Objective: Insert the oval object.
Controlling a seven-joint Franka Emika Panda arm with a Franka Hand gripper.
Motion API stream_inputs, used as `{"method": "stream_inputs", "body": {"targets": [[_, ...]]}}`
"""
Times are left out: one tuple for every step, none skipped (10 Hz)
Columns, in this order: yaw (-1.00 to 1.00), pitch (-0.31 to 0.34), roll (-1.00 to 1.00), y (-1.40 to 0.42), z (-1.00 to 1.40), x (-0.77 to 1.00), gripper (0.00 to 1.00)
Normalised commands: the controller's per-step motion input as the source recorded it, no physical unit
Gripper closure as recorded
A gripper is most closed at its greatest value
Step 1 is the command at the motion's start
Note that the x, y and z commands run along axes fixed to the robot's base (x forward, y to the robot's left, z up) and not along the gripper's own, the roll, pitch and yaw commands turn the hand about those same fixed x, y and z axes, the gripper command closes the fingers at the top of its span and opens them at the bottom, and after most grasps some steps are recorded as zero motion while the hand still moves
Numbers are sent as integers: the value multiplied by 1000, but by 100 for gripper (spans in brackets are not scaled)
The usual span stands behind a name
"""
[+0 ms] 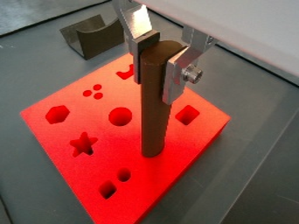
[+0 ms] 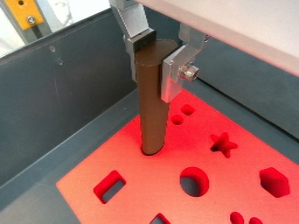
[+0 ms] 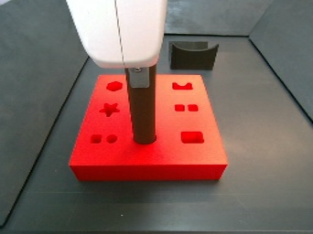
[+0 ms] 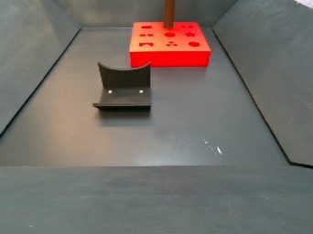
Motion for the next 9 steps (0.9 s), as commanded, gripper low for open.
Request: {"method": "stream_inputs", "body": {"targets": [[206,0,0,0,-211,0,100],[360,0,64,63,-217,46,100],[0,0,-13,-117,-80,0,100],[-240,0,3,0,-386,0,100],[-303,0,19,-37,-446,0,100],[-300,0,20,-20,-420,0,100],[-377,0,63,-34,-340,80,100],[-480,0,40,-34,-297,183,100],[-414,0,40,0,-251,89,100]]}}
